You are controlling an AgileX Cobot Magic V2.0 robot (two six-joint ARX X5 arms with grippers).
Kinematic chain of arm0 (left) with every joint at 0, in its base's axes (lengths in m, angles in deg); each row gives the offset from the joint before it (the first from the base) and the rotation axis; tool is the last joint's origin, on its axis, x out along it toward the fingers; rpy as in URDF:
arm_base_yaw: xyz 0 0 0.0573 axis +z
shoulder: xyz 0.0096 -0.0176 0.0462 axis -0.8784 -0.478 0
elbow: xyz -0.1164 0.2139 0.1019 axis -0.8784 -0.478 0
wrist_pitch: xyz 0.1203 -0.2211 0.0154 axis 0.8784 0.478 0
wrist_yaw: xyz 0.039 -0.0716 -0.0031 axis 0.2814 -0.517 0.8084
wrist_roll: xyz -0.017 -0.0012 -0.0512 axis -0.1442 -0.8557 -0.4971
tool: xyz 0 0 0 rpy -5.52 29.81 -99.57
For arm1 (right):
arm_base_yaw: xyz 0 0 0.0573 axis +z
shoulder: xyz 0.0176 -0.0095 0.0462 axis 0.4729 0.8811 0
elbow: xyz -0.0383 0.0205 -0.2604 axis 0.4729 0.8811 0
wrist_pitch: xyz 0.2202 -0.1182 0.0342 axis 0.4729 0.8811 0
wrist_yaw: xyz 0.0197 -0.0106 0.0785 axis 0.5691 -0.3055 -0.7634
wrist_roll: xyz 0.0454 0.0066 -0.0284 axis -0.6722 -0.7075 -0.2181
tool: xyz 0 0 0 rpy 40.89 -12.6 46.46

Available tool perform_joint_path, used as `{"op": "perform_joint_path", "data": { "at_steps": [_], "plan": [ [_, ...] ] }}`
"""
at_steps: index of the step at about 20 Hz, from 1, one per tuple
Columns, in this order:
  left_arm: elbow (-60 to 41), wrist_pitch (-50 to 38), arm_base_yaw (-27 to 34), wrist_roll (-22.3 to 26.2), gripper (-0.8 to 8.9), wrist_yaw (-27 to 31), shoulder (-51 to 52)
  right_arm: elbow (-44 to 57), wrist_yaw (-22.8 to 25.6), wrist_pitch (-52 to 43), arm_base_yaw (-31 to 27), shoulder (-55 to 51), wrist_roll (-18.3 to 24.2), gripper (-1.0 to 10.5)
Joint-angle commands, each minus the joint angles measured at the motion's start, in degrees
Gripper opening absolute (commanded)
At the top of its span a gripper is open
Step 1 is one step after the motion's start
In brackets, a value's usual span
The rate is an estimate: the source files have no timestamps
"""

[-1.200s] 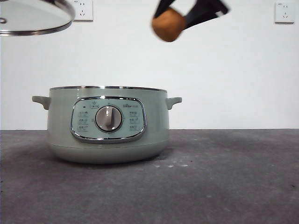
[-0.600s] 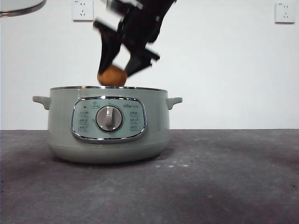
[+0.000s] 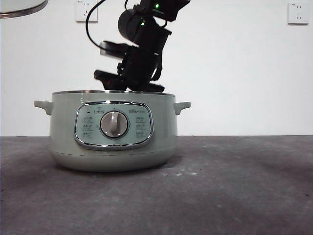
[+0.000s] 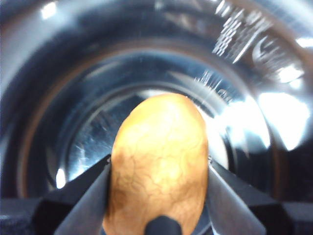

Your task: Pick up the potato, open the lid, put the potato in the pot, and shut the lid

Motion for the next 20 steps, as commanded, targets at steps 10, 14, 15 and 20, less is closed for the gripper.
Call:
{"op": "perform_joint_path", "data": {
  "at_steps": [10,14,15,20],
  "plan": [
    [0.3,-2.6,0.2,-0.5,-0.08,-0.5,0.6,-4.9,0.4,3.8,0.9,2.8,0.0,4.4],
    [0.3,-2.6,0.2,-0.5,-0.09,-0.5,0.6,-18.9,0.0,14.4,0.9,2.8,-0.9,4.4],
    [0.3,-2.6,0.2,-0.5,-0.08,-0.5,0.6,-23.7,-1.2,18.5,0.8,2.8,-0.9,4.4],
    [0.3,-2.6,0.2,-0.5,-0.09,-0.5,0.5,-32.9,-1.6,26.7,0.7,-2.5,-1.6,4.3]
  ]
}}
